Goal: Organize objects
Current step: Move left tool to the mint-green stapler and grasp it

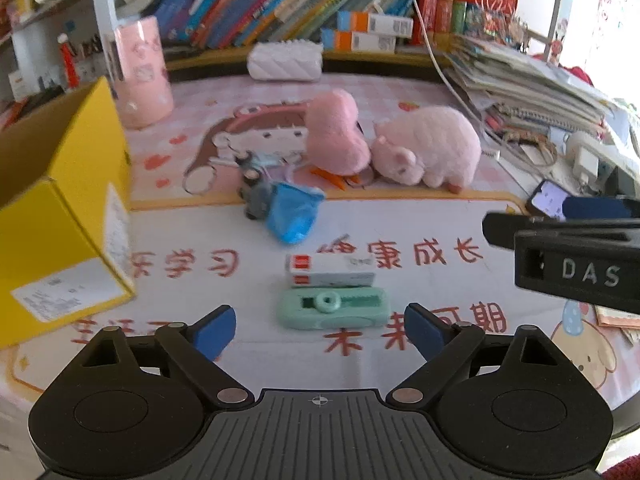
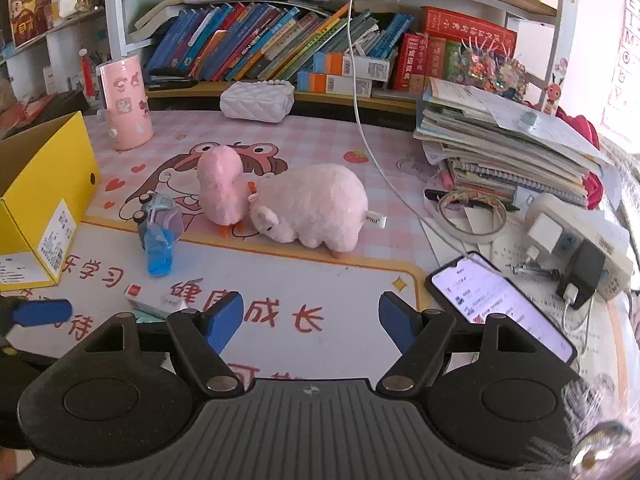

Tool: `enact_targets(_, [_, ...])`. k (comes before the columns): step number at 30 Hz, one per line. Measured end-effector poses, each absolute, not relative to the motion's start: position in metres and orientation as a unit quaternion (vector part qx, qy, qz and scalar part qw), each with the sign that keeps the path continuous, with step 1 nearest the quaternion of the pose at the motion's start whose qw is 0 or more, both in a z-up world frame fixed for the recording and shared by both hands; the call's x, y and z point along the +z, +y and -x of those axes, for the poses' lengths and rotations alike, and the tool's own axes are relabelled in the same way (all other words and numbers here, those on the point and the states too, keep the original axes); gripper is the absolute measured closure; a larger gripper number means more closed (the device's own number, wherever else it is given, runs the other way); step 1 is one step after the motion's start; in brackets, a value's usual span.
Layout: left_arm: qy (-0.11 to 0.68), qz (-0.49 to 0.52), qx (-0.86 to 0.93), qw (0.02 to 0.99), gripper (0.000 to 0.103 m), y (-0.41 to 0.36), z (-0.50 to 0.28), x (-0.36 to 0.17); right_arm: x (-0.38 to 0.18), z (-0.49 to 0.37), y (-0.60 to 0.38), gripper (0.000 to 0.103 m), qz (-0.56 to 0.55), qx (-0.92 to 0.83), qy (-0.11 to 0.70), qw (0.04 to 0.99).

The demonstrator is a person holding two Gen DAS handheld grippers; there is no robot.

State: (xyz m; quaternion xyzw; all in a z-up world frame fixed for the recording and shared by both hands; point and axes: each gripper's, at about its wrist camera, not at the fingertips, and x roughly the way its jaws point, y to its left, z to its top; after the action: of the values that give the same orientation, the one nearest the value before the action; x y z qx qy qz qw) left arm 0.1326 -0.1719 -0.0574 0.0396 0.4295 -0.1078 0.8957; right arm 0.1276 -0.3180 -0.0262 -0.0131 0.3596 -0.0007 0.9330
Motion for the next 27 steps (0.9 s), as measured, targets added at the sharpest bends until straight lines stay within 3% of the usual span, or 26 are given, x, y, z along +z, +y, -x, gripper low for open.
enact_targets(8, [0.450, -0.030, -0.086, 0.889, 0.022, -0.183, -0.150, -0.074, -0.031, -0.142, -0.330, 0.029, 0.028, 0.016, 0.360, 0.932])
enact_targets(11, [0.448, -0.040, -0.086, 0.889, 0.034, -0.186, -0.152, -0.075, -0.033, -0.147, -0.334, 0.029, 0.029, 0.019, 0.362, 0.931])
enact_targets(16, [0.447, -0.027, -0.104, 0.888, 0.034, -0.182, -0.152, -0.068, -0.036, -0.160, -0.338, 0.022, 0.021, 0.022, 0.362, 0.932])
enact_targets(20, [0.435, -0.015, -0.092, 0.896, 0.034, -0.168, -0.150, -0.056, -0.036, -0.177, -0.336, 0.006, 0.024, 0.022, 0.349, 0.936])
enact_targets(27, [0.417, 0.003, -0.047, 0.908, 0.034, -0.141, -0.142, -0.041, -0.042, -0.223, -0.331, 0.002, 0.019, 0.025, 0.351, 0.936])
